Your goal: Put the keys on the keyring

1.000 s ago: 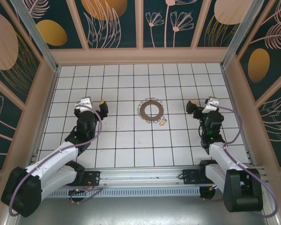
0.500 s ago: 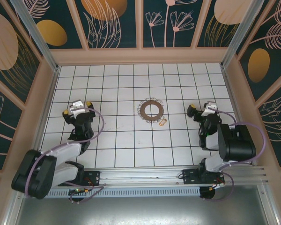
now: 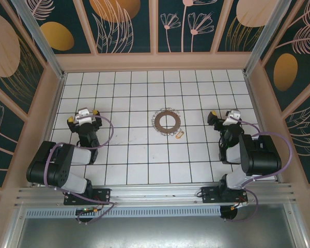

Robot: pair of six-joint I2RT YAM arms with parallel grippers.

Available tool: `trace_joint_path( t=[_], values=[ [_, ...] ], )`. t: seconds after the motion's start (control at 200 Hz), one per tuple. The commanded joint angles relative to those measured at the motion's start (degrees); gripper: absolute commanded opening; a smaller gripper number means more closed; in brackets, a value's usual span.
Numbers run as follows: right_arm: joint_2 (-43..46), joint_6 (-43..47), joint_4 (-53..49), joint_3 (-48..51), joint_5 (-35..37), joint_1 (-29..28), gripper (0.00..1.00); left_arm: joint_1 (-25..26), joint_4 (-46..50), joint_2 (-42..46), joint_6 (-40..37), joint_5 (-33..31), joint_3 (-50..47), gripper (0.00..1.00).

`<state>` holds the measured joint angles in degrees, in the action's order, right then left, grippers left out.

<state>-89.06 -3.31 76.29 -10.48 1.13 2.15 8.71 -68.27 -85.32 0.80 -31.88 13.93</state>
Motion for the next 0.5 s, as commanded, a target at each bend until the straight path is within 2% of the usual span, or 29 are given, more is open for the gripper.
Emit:
trace_joint_path(
  t=[0.0, 0.095, 0.155, 0.215, 0.26, 0.32, 0.37, 0.495],
  values=[
    [-0.22, 0.76, 1.3, -0.89, 2.57, -0.28, 0.99, -1.85, 1.47, -0.24, 2.16, 5.82, 3.02, 0.99],
    [-0.24, 0.56, 2.21, -0.4, 3.55, -0.38, 0.99, -3.36, 3.67, -0.47, 3.22, 8.49, 4.14, 0.99],
    [-0.22, 0.25, 3.35, 0.21, 4.53, -0.4, 0.99, -4.1, 1.35, -0.04, 3.95, 9.91, 2.66, 0.99],
    [-0.24, 0.23, 3.23, 0.2, 4.83, -0.48, 0.99, -5.26, -4.91, -0.61, 4.91, 11.87, -0.94, 0.99],
    [-0.24, 0.23, 3.12, 0.05, 5.15, -0.49, 0.99, -5.29, -14.31, -3.74, 4.05, 11.45, -3.49, 0.99],
    [-0.28, 0.14, 2.59, -0.16, 5.74, -0.7, 0.99, -5.29, -4.95, -1.15, 4.97, 12.01, -1.19, 0.99],
    [-0.33, 0.15, 2.37, -0.37, 6.13, -0.84, 0.99, -5.38, -9.86, -2.83, 4.58, 11.7, -2.15, 0.99],
    [-0.28, 0.38, 2.37, -0.37, 6.2, -1.0, 0.99, -5.37, -7.59, -2.04, 4.77, 11.82, -1.73, 0.99]
  ],
)
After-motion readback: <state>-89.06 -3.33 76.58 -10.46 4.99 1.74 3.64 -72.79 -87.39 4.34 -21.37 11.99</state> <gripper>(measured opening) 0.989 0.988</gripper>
